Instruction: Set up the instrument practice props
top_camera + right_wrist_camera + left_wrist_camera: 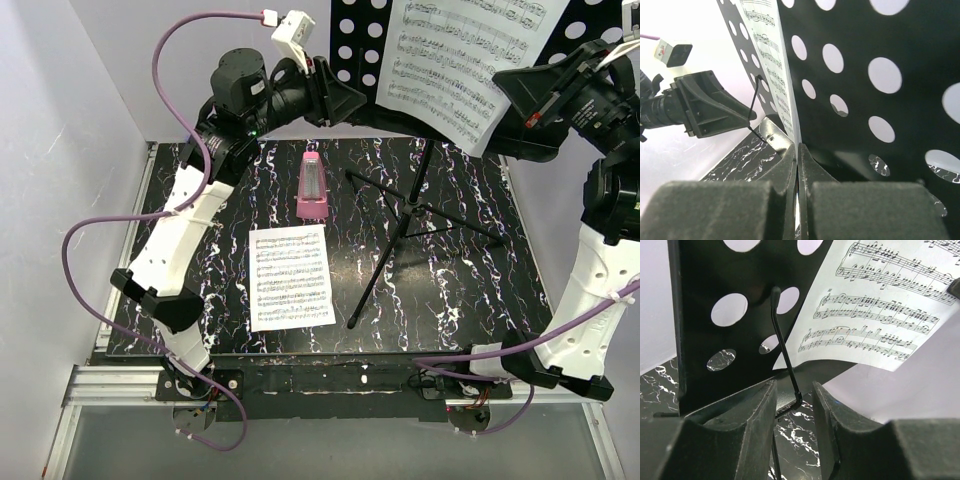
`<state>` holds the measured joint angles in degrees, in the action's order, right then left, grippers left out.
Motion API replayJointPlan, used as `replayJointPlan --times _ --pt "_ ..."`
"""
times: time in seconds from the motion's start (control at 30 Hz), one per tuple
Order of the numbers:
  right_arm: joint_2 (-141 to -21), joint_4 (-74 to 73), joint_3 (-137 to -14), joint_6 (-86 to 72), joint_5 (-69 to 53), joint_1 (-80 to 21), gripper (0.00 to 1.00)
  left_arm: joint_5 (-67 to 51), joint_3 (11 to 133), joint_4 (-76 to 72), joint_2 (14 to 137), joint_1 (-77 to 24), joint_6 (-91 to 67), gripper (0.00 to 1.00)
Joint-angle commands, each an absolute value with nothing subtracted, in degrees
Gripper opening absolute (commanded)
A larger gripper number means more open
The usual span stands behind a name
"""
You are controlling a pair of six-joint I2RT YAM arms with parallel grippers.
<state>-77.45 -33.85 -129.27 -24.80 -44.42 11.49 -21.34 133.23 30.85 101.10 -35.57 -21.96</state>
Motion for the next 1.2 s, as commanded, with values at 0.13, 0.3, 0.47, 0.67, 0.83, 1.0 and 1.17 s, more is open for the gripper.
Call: replayJointPlan --times 0.13,0.3,0.47,0.67,0.83,1.0,1.17 --pt "-77.7 -32.8 -129.9 -19.8 -39.3 7.6 0.01 -20.1 136.5 29.4 102.4 -35.3 -23.3 0.25" --pt "-78.1 -32.8 -130.1 -19.1 -38.5 7.0 0.01 -19.4 135.6 28.5 102.0 -35.2 -23.3 0.1" --pt "-78.7 -32.8 -130.2 -18.5 -38.1 6.4 0.01 -19.5 133.2 26.4 100.5 -35.3 -23.3 0.01" --pt "-79.5 -32.1 -130.5 -18.2 -37.7 4.9 0.01 -20.2 130.7 24.4 99.1 -35.3 -22.9 0.0" --pt "-81.1 -30.5 -132.2 -18.5 -37.1 3.7 0.01 -20.8 127.5 21.9 97.4 -35.3 -22.9 0.0" --pt "-82.5 -29.0 -132.5 -18.4 -37.1 1.6 0.01 -21.5 127.0 20.9 96.9 -35.3 -22.6 0.0" --pt "-84.5 -27.6 -132.9 -18.1 -36.6 -1.9 0.01 -22.0 127.0 20.6 97.2 -35.3 -22.6 0.0"
